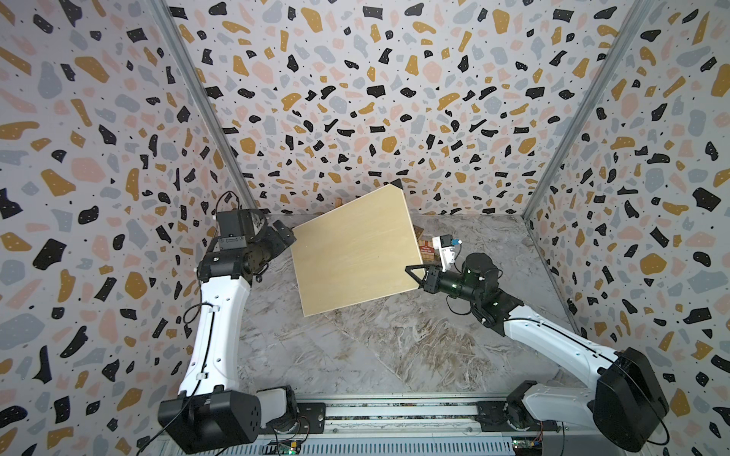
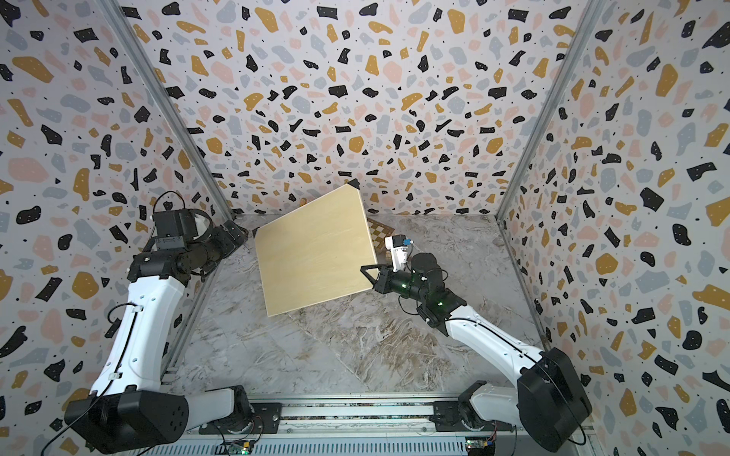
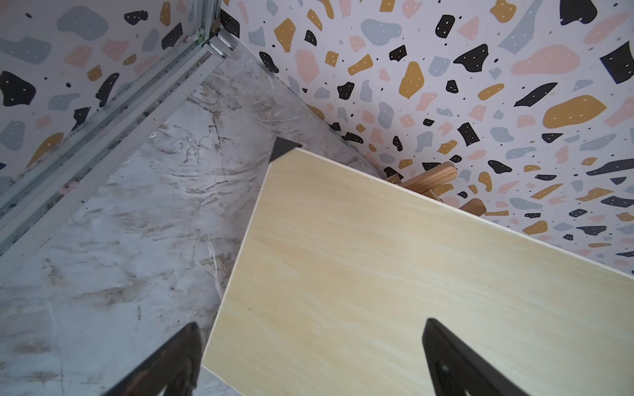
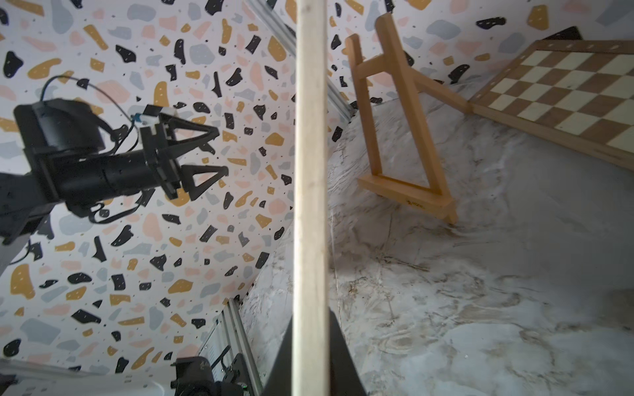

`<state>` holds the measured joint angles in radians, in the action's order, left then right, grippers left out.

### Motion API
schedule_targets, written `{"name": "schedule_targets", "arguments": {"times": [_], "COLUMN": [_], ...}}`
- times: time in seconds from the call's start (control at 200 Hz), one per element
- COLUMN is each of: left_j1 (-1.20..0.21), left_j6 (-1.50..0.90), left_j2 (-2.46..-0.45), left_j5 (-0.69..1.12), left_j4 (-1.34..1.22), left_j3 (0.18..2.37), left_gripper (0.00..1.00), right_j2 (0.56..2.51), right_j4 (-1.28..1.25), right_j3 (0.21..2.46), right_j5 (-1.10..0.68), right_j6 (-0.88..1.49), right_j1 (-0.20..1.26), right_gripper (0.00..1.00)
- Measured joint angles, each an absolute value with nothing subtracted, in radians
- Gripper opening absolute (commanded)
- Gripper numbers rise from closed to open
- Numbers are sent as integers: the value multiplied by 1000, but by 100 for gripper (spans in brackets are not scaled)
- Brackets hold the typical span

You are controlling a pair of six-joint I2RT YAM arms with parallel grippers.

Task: Assemble the easel
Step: Place the drawing board on the easel.

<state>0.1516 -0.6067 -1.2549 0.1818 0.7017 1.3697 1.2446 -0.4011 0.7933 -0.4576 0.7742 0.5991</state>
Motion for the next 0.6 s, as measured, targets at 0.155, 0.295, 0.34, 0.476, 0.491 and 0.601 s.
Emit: {"name": "schedule_targets", "arguments": {"times": [0.155, 0.295, 0.34, 0.476, 0.491, 0.601], "left_j1": [200, 252, 265, 315, 321, 368], "left_j6": [-606, -602, -602, -599, -596, -582], "left_j2": [-1255, -1249, -1247, -1272, -1279, -1344], "left_j5": [186, 197, 209, 324, 341, 497], "left_j4": [678, 622, 593, 511, 500, 405], "left_j3": [1295, 1191, 1152, 1099, 1099, 1109], "left_gripper": [99, 99, 100, 100, 100, 99], "right_j2": [1258, 1260, 1261, 1260, 1260, 1260], "right_j4": [-439, -495, -513, -572, -578, -617], "right_j3": [793, 791, 791, 790, 790, 790], "right_j5": [-443, -445, -448, -477, -482, -524], "right_j6": [826, 874, 891, 950, 954, 991], "right_j1": [564, 551, 551, 545, 543, 527], "right_gripper": [0, 0, 0, 0, 0, 0]}}
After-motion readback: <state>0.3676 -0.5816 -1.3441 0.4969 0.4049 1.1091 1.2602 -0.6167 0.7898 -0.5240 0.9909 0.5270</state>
